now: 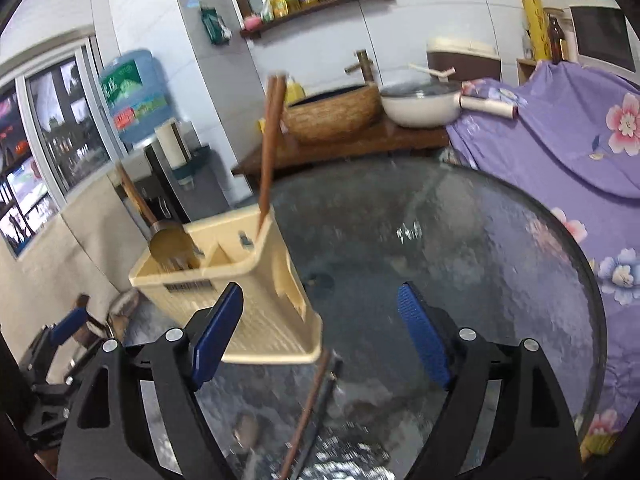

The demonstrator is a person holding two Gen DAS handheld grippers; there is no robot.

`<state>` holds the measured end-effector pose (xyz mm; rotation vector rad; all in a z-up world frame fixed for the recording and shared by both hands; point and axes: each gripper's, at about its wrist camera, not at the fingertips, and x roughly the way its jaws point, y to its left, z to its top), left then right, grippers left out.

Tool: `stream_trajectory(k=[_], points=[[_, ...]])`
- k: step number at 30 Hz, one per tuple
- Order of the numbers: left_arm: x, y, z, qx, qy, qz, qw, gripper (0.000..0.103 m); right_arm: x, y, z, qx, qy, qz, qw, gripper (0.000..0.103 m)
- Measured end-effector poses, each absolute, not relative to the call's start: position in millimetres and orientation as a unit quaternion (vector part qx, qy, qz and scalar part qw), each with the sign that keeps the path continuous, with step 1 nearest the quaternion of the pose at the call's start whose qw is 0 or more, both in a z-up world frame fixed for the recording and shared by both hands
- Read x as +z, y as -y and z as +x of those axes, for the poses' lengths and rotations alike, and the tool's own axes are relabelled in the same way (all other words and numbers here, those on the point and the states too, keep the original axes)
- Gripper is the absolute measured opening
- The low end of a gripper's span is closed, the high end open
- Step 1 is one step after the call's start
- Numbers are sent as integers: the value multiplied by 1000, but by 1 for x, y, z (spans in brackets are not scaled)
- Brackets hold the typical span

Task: Organize utensils
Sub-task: 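Open both tools to drop the spoon and chopstick into the holder, then grasp a silver ornate-handled spoon with the left tool while the right tool grasps a black chopstick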

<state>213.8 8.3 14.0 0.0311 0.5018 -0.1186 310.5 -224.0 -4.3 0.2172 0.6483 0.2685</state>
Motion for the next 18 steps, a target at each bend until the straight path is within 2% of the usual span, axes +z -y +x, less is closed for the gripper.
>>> stream_trajectory(k=[2,4,9,13,18], points=[[-3,-9,210,-64,-279,18,958,92,-22,223,306,128,-337,102,927,80],[-16,-8,207,-67,-297,21,952,87,-42,222,301,118,-364,94,919,80],[-48,-8,197,-84,-349,12,933,69,-75,213,285,90,-395,44,913,80],[-66,-5,187,-95,-372,11,923,65,-95,203,276,84,-416,10,906,80],[-77,3,180,-107,-386,27,916,59,-98,194,272,88,-422,10,902,67]])
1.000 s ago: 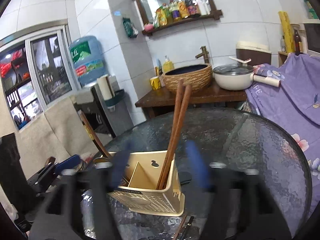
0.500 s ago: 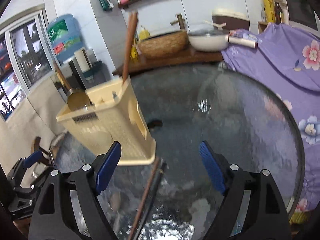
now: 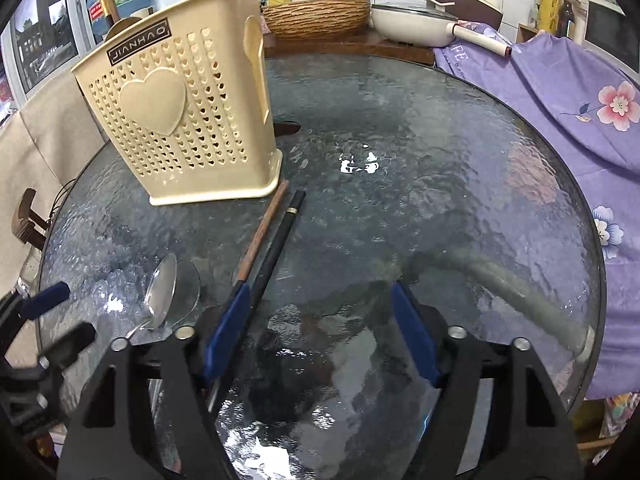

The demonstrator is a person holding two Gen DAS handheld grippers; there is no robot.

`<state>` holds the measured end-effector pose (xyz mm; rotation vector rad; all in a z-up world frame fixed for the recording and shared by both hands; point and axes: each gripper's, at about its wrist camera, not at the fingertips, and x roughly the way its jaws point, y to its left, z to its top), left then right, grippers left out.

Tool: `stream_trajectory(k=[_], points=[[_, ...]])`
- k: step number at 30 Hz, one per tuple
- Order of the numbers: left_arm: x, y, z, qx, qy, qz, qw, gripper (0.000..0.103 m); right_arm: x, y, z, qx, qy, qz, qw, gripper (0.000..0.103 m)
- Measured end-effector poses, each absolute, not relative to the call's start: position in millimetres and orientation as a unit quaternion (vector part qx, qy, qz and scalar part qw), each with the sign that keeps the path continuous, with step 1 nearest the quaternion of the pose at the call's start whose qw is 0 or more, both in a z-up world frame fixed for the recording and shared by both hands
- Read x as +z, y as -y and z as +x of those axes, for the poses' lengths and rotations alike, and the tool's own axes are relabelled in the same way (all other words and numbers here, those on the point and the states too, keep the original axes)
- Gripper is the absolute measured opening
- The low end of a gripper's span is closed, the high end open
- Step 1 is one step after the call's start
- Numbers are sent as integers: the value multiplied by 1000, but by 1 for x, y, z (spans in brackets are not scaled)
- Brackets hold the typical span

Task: Organize utensils
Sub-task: 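Grasp a silver ornate-handled spoon with the left tool while the right tool grasps a black chopstick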

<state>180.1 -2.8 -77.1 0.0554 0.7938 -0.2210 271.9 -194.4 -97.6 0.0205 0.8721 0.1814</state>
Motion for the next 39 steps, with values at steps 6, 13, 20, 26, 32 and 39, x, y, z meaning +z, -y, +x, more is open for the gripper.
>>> stream_trajectory(k=[6,13,20,26,32,39], points=[[-80,11,173,-124,-391,40,911,59,-98,177,273,98,-434,-4,895,63],[-90,22,171,-132,-403,54,904,54,-104,171,275,85,-447,-23,890,54],[-94,32,175,-143,-411,62,898,49,-104,179,292,69,-447,-25,892,41],[-94,42,183,-149,-409,74,897,47,-103,189,305,73,-448,-21,891,28],[-93,51,202,-163,-411,83,893,45,-103,190,306,78,-448,-19,890,28],[-92,59,223,-172,-417,90,888,43,-101,194,318,82,-460,-3,884,24]])
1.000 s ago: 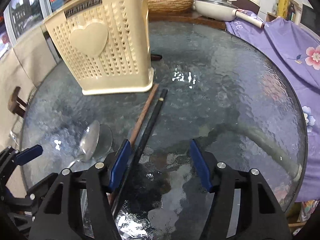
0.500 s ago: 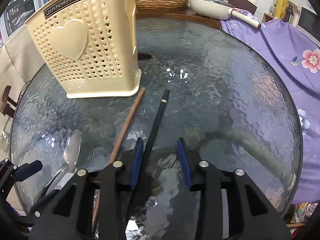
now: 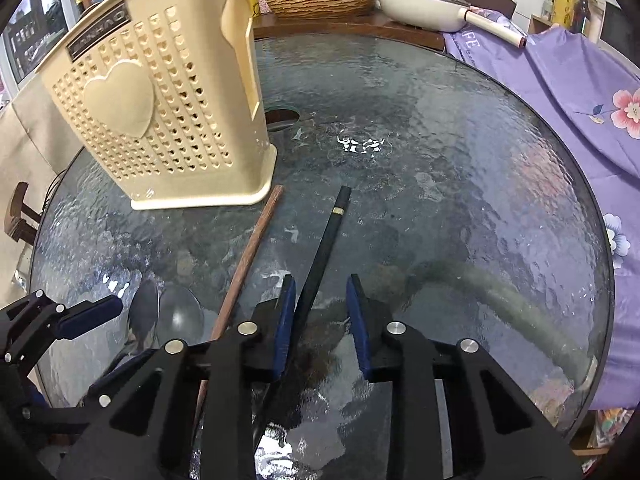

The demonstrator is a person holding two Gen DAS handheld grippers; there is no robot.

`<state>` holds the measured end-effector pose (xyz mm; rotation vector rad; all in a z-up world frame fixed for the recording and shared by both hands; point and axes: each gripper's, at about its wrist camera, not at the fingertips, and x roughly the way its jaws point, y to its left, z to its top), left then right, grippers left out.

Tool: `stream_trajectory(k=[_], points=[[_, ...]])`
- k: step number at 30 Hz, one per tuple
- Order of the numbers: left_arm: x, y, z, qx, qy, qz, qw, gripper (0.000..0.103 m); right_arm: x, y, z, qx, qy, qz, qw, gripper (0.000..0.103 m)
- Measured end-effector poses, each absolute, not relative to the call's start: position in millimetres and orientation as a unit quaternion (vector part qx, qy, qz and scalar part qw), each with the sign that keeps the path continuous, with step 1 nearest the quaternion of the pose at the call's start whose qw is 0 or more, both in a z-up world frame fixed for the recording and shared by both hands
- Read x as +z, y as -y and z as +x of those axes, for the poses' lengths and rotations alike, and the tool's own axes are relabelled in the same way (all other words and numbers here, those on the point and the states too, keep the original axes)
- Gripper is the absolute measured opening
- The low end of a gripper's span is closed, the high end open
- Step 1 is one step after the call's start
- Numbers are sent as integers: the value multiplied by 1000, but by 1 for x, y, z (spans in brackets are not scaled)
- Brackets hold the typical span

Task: Organize utensils
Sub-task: 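Grasp a silver ornate-handled spoon with the left tool while the right tool grasps a black chopstick, then lift the spoon and black chopstick and carry them above the holder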

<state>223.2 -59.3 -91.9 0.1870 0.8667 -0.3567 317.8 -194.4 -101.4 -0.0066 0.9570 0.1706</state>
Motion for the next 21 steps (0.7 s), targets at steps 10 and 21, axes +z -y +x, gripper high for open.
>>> stream_trajectory(k=[10,21], points=[[-90,67,240,-172,-428,93,882,36,-100,188,337,83,-466,2,881,12],[-75,64,235,-164,-404,89,895,36,-102,194,337,84,-462,25,882,8]])
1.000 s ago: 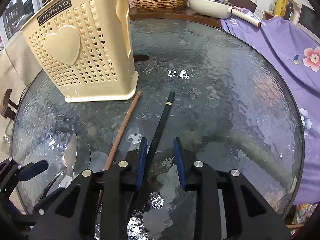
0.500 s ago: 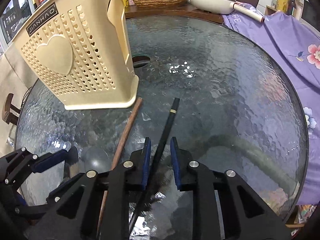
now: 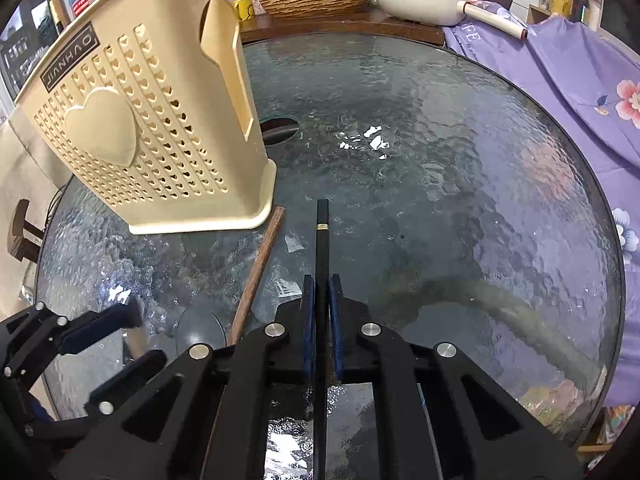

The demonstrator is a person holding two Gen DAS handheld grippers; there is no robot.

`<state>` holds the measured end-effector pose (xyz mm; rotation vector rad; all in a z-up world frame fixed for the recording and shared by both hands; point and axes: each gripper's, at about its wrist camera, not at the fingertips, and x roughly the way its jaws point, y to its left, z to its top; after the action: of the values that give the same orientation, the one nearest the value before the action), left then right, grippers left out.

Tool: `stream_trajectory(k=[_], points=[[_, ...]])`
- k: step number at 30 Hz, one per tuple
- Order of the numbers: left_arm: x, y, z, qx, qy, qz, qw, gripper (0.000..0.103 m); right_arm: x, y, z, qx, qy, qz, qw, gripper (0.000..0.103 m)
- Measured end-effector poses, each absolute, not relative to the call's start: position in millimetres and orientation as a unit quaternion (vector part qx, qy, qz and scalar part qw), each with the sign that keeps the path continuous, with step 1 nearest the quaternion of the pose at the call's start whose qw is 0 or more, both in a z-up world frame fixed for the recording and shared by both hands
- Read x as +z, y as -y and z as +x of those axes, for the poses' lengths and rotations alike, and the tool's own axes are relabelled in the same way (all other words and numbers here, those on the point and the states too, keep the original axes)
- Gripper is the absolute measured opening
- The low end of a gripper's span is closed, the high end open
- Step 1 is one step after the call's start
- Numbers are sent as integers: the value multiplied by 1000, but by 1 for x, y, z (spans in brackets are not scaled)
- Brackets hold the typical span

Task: Organize utensils
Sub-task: 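Lift the spoon and black chopstick and carry them above the holder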

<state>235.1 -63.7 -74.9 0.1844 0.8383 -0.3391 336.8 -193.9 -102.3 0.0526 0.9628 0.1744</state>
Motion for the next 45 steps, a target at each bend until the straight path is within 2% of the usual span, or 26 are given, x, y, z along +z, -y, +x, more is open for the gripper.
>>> stream_trajectory(k=[6,18,23,29,30,32,41,43,45], points=[[-51,63,223,-160,-375,90,909,36,-90,206,330,99,-438,55,892,8],[20,26,192,-167,-288,24,943,35,1,234,282,195,-312,107,924,8],[45,15,184,-166,-260,0,951,34,25,239,271,218,-290,115,925,8],[50,11,188,-169,-256,-18,952,33,45,236,263,228,-272,113,928,8],[51,10,188,-170,-255,-21,952,31,48,236,262,232,-271,114,927,8],[54,8,187,-171,-252,-18,952,17,56,234,260,239,-269,114,926,8],[59,0,188,-161,-243,-15,956,17,75,226,258,238,-256,94,932,8],[54,-5,191,-153,-250,-11,956,24,71,225,259,232,-259,92,933,8],[48,-8,195,-153,-264,-1,952,43,66,226,261,229,-266,96,932,8]])
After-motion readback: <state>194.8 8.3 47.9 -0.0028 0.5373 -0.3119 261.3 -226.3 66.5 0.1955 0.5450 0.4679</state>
